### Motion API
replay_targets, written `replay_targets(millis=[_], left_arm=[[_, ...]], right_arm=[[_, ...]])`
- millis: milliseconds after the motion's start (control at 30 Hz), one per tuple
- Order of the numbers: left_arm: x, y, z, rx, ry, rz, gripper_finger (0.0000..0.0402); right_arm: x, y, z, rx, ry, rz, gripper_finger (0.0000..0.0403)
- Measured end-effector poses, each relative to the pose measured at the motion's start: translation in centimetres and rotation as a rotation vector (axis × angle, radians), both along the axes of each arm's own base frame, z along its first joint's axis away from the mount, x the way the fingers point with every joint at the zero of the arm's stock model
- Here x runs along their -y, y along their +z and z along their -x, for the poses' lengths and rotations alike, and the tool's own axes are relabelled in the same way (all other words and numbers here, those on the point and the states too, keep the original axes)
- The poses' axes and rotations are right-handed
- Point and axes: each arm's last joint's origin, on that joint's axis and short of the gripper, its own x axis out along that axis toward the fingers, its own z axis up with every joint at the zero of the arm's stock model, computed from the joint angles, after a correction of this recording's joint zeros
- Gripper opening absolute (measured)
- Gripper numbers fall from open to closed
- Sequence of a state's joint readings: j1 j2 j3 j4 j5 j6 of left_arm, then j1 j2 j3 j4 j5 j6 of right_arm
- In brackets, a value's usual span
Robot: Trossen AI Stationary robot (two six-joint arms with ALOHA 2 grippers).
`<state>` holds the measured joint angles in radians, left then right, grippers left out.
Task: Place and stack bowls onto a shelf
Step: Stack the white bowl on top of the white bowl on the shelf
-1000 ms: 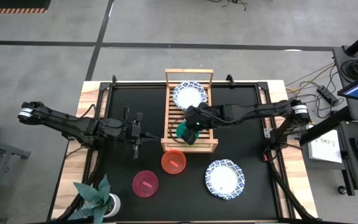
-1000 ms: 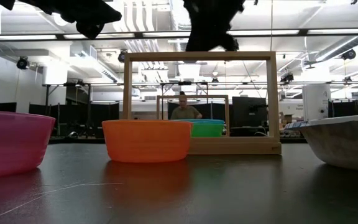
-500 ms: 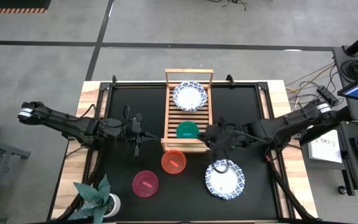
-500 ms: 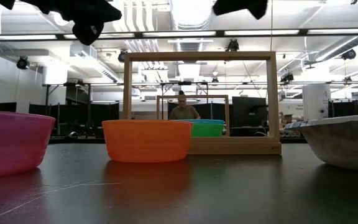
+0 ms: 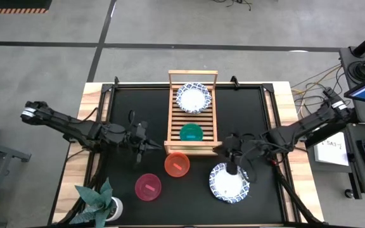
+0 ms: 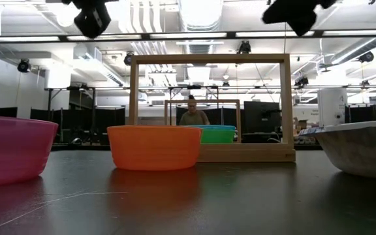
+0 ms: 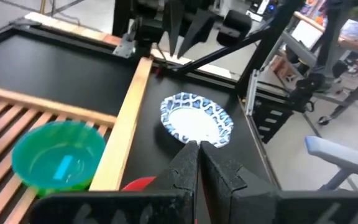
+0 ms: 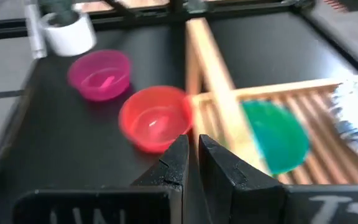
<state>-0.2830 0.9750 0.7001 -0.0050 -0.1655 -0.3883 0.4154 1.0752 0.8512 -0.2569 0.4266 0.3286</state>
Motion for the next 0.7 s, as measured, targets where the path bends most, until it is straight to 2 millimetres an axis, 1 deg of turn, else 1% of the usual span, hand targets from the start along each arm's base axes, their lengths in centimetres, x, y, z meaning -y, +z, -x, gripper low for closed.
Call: replay_targets(millis=[100,200,267,400,500,600,633,700], left_arm=[[0.2,0.7,-0.3,-0.004,-0.009,-0.02,0.0],[0.3,1.5,-0.7,-0.003,-0.014,-0.039,0.0],[0.4,1.8,-0.9,-0.008,-0.019,-0.058,0.0],[0.5,2.2,-1.5,-0.004,-0.024,-0.094,0.0],[0.6,2.4,-1.9,-0.004,-0.028,-0.115,0.0],[0.7,2.1,-2.2,-0.018,-0.031,-0.128,0.0],[0.7,2.1,-2.3,-0.024,-0.031,-0.129,0.0],[0.8,1.9,-2.6,-0.027,-0.031,-0.131,0.0]], right_arm=[[-0.4,0.0,1.0,-0.023,0.064,-0.067,0.0027],[-0.5,-0.2,2.1,-0.107,0.086,-0.188,0.0027],[-0.3,-0.5,2.8,-0.18,0.044,-0.277,0.0027],[0.4,-1.7,4.3,-0.363,-0.141,-0.412,0.0033],[0.8,-2.6,5.4,-0.504,-0.258,-0.453,0.0055],[1.1,-3.5,6.2,-0.615,-0.358,-0.453,0.009],[1.2,-3.8,6.2,-0.634,-0.364,-0.438,0.0103],[1.1,-4.6,6.3,-0.664,-0.321,-0.375,0.0127]])
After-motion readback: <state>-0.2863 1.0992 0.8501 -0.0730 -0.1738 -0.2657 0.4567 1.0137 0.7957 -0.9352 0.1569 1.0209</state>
